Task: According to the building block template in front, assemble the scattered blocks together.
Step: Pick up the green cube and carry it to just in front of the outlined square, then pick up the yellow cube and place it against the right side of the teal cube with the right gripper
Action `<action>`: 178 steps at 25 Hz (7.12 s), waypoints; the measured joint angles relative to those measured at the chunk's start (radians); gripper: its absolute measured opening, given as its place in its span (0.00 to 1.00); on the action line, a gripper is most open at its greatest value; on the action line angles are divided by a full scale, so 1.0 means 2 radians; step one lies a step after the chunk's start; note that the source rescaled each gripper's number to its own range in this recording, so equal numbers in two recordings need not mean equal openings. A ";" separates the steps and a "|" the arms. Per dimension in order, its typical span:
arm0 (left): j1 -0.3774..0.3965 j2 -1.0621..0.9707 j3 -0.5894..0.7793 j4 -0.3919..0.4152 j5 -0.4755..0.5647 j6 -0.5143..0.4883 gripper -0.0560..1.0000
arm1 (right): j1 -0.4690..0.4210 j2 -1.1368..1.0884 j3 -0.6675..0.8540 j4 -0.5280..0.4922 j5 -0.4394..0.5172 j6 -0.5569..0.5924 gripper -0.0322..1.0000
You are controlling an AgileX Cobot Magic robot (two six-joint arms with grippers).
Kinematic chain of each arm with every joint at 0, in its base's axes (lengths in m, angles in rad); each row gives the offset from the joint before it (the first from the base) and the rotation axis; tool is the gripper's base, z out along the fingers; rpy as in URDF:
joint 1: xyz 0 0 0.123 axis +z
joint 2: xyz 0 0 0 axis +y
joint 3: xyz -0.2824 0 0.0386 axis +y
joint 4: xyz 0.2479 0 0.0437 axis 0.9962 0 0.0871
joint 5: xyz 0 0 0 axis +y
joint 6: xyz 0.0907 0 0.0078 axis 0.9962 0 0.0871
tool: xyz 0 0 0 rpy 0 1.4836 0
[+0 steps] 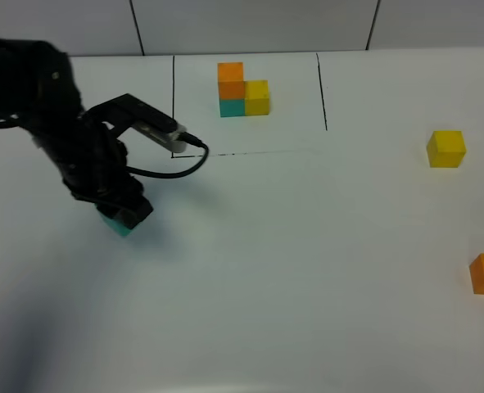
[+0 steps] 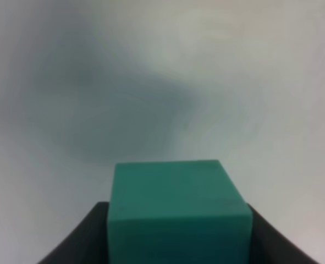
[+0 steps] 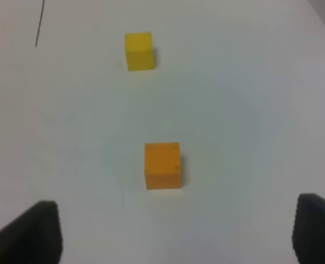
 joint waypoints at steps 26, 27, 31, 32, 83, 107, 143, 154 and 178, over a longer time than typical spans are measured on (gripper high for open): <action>-0.123 0.211 -0.302 0.004 0.110 0.174 0.07 | 0.000 0.000 0.000 0.000 0.000 0.000 0.77; -0.123 0.216 -0.302 0.005 0.110 0.174 0.07 | 0.000 0.000 0.000 0.000 0.000 0.000 0.77; -0.130 0.225 -0.302 0.023 0.098 0.174 0.07 | 0.000 0.000 0.000 0.000 0.000 0.000 0.77; -0.135 0.225 -0.302 0.033 0.093 0.174 0.07 | 0.000 0.000 0.000 0.000 0.000 0.000 0.77; -0.164 0.137 -0.305 0.099 0.123 -0.033 0.90 | 0.000 0.000 0.000 0.004 0.000 0.000 0.77; 0.098 -0.271 0.045 0.107 -0.015 -0.240 0.75 | 0.000 0.000 0.000 0.006 0.000 0.000 0.77; 0.098 -0.866 0.388 0.024 0.063 -0.268 0.95 | 0.000 0.000 0.000 0.008 0.000 0.001 0.77; 0.098 -0.954 0.407 0.007 0.070 -0.250 0.93 | 0.000 0.000 0.000 0.008 0.000 0.002 0.77; 0.157 -0.955 0.407 0.002 0.070 -0.245 0.35 | 0.000 0.000 0.000 0.008 0.000 0.005 0.77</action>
